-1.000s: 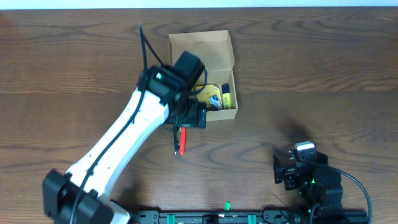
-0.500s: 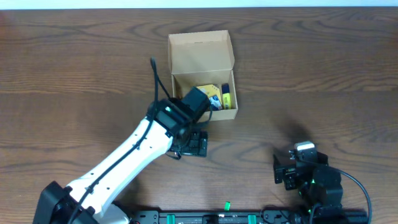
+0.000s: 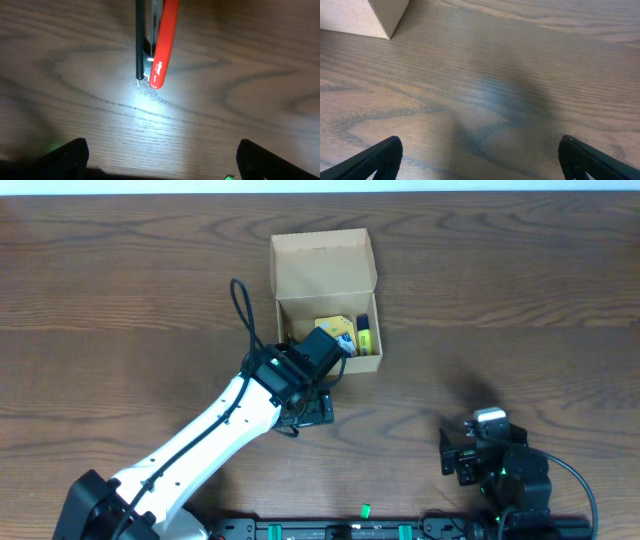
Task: Pack container
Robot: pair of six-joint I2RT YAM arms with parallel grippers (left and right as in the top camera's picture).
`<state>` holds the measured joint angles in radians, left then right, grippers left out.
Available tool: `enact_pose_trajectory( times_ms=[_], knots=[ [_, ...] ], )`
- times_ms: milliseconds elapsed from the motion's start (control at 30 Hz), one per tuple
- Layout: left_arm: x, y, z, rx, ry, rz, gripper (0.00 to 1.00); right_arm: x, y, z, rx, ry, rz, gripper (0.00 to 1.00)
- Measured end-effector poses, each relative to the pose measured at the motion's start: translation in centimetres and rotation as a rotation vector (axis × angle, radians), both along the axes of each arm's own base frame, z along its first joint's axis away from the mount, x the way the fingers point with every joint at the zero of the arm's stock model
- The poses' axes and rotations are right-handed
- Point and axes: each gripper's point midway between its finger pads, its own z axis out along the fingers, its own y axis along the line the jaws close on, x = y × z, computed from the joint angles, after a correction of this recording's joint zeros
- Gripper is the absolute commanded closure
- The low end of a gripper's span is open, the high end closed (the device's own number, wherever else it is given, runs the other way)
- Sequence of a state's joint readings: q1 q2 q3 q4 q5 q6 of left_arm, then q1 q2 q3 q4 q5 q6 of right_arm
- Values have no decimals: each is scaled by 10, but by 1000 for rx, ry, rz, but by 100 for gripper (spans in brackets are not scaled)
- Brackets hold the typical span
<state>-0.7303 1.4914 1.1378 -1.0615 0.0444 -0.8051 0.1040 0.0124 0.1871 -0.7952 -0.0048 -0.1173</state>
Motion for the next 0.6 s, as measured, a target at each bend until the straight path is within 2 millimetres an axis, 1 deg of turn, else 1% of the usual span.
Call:
enact_pose_trajectory(
  times_ms=[133, 200, 267, 433, 500, 600],
  knots=[
    [9, -6, 0, -29, -38, 80, 5, 0, 0, 0, 0, 0, 0, 1],
    [14, -8, -5, -44, -58, 123, 5, 0, 0, 0, 0, 0, 0, 1],
    [12, -5, -14, -42, -54, 172, 5, 0, 0, 0, 0, 0, 0, 1],
    [-3, 10, -35, 7, -8, 307, 5, 0, 0, 0, 0, 0, 0, 1],
    [-5, 13, -38, 16, -7, 348, 5, 0, 0, 0, 0, 0, 0, 1],
    [1, 12, -37, 10, -32, 386, 5, 0, 0, 0, 0, 0, 0, 1]
  ],
)
